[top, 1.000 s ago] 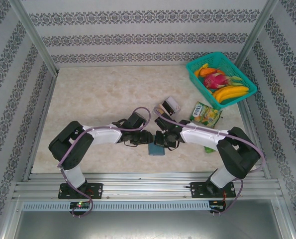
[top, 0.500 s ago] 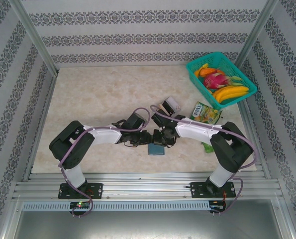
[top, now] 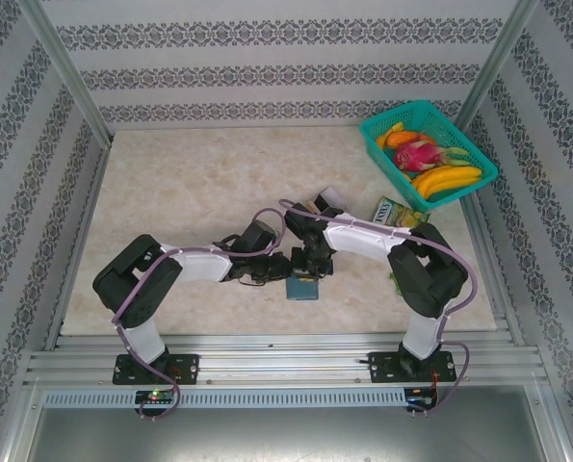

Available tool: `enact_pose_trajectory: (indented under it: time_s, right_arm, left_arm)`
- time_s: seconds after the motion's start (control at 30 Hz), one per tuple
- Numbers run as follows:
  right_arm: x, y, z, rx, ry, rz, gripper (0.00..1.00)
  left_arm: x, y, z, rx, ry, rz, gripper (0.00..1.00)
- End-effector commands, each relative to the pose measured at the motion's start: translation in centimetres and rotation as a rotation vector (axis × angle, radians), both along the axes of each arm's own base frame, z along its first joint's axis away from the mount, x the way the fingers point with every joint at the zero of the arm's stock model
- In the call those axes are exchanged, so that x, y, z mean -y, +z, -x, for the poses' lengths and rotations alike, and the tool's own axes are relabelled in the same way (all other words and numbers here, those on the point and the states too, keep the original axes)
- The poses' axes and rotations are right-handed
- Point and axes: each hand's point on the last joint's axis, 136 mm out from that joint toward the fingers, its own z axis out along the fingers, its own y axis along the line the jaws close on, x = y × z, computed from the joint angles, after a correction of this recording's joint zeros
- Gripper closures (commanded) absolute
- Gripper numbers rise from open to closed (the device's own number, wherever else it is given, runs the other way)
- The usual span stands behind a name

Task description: Put the credit cards into the card holder

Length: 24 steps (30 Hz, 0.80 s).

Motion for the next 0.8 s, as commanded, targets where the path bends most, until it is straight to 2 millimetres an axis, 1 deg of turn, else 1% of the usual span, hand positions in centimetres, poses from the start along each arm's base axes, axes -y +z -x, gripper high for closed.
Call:
enact_pose_trajectory:
  time_s: [0.0,0.1,0.13,0.2,0.3,0.37,0.43,0.5,0.57,0.63,0.77]
  right_arm:
    - [0.7,-5.3,2.2,-0.094,0.052,0.105,0.96]
    - [0.2,-5.7,2.1,-0.102,0.050,0.098,0.96]
    - [0.1,-5.6,2.0,-0.099,0.047,0.091,0.96]
    - [-0.3,-4.6,1.6,-0.069,0.036,0.051,0.96]
    - [-0.5,-1.7,0.6,0.024,0.017,-0.032,0.96]
    - [-0.5,0.5,0.0,0.076,-0.005,-0.107,0.96]
    - [0.0,2.1,-0.2,0.119,-0.018,-0.140,0.95]
    - [0.5,3.0,-0.1,0.143,-0.020,-0.164,0.95]
    - [1.1,3.1,0.2,0.141,-0.034,-0.175,0.95]
    - [1.2,2.5,0.6,0.122,-0.040,-0.180,0.95]
    - [0.4,1.7,1.0,0.101,-0.028,-0.196,0.95]
  left_arm:
    - [0.5,-2.5,2.9,-0.105,-0.053,0.003,0.80]
    - [0.5,-2.6,3.0,-0.102,-0.054,0.005,0.80]
    - [0.4,-2.6,3.0,-0.101,-0.051,0.004,0.80]
    - [0.4,-2.5,3.0,-0.098,-0.048,0.007,0.80]
    - [0.5,-2.2,3.0,-0.092,-0.049,0.008,0.79]
    - [0.4,-2.0,3.0,-0.088,-0.050,0.006,0.75]
    - [0.3,-1.8,2.9,-0.082,-0.049,0.002,0.74]
    - [0.4,-1.5,2.9,-0.073,-0.060,0.003,0.70]
    - [0.3,-1.3,2.9,-0.066,-0.065,-0.002,0.69]
    - [0.4,-1.1,3.0,-0.061,-0.074,0.000,0.66]
    - [0.7,-1.0,3.3,-0.064,-0.099,0.008,0.65]
